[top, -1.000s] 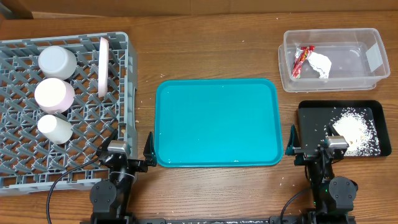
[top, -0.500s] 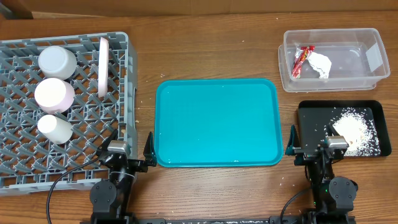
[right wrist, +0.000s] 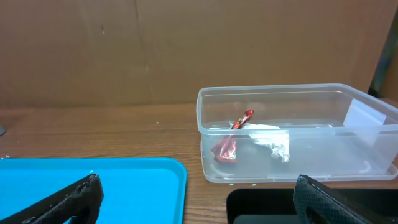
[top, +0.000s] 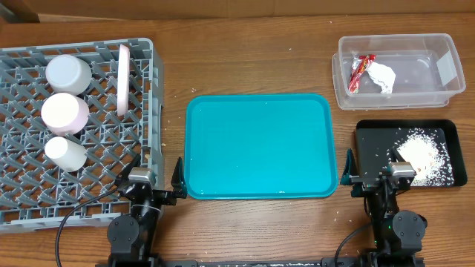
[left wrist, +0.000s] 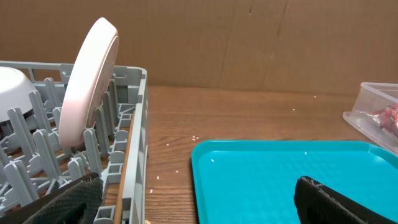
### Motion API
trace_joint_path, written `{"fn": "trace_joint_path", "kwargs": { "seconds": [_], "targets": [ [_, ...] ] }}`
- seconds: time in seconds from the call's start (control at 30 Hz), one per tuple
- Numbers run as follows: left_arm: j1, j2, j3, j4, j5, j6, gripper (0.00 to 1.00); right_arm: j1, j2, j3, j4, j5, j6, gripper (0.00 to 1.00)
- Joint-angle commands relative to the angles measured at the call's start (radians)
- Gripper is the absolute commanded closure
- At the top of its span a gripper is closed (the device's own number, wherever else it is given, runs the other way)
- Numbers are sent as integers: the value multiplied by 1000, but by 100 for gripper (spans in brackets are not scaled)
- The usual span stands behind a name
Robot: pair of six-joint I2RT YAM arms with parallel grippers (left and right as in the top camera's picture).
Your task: Sort waste into correct bins and load items into the dishwasher
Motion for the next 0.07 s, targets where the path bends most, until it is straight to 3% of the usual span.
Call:
{"fn": "trace_joint_path", "kwargs": {
  "seconds": [0.0,0.03],
  "targets": [
    [10,-10,-3,-3,-13,19,0,5,-13,-11,7,2,-5,0],
    [10,-10,-3,-3,-13,19,0,5,-13,-11,7,2,-5,0]
  ]
}}
